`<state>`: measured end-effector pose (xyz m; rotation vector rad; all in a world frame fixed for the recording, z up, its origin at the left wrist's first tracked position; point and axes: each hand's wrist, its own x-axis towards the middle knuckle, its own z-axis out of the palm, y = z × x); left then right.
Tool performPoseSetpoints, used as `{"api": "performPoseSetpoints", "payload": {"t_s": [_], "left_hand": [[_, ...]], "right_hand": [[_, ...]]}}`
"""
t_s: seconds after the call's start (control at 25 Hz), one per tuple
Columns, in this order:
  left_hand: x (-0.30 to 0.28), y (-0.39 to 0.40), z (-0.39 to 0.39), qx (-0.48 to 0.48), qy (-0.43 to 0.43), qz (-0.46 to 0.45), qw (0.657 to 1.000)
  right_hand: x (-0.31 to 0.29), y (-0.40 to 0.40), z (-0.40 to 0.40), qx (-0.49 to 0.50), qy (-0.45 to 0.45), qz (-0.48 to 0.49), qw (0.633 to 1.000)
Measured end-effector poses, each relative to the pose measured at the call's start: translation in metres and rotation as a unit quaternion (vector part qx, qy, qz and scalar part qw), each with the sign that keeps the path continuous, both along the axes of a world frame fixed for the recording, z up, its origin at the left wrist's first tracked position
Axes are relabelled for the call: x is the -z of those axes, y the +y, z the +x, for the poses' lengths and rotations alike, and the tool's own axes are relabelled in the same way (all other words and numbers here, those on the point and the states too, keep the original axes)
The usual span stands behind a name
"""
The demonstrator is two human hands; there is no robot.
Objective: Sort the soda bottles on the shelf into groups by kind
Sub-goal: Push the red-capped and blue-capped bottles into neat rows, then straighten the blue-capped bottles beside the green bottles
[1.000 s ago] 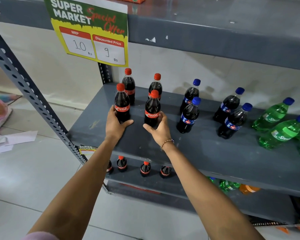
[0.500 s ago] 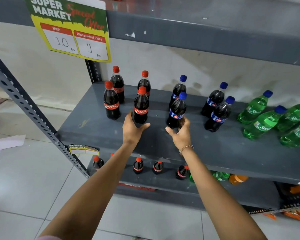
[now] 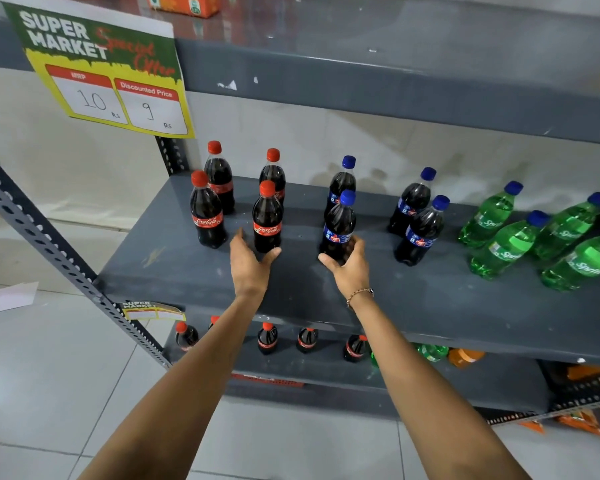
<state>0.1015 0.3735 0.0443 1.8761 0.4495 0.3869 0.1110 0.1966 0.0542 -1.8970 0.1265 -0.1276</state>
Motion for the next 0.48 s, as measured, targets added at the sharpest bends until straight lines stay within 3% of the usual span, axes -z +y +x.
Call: {"api": "performPoseSetpoints", "payload": {"t_s": [0.12, 0.28, 0.36, 0.48], "left_hand": [[0.002, -0.019, -0.018, -0.046, -0.030, -0.051, 0.997], [-0.001, -0.060, -0.026, 0.079, -0.006, -0.043, 0.996], [-0.001, -0.082, -0.019, 0.143, 0.006, -0.038, 0.989], [-0.005, -0.109, -0.008, 0.153, 0.002, -0.028, 0.988]], "right_hand": [[0.013, -0.016, -0.006, 0.088, 0.015, 0.021, 0.996], [0.018, -0.081, -0.021, 0.307, -0.034, 0.106, 0.945], [0.011, -0.118, -0.017, 0.294, -0.010, 0.115, 0.949], [0.002, -0.148, -0.003, 0.168, 0.045, 0.063, 0.983]]}}
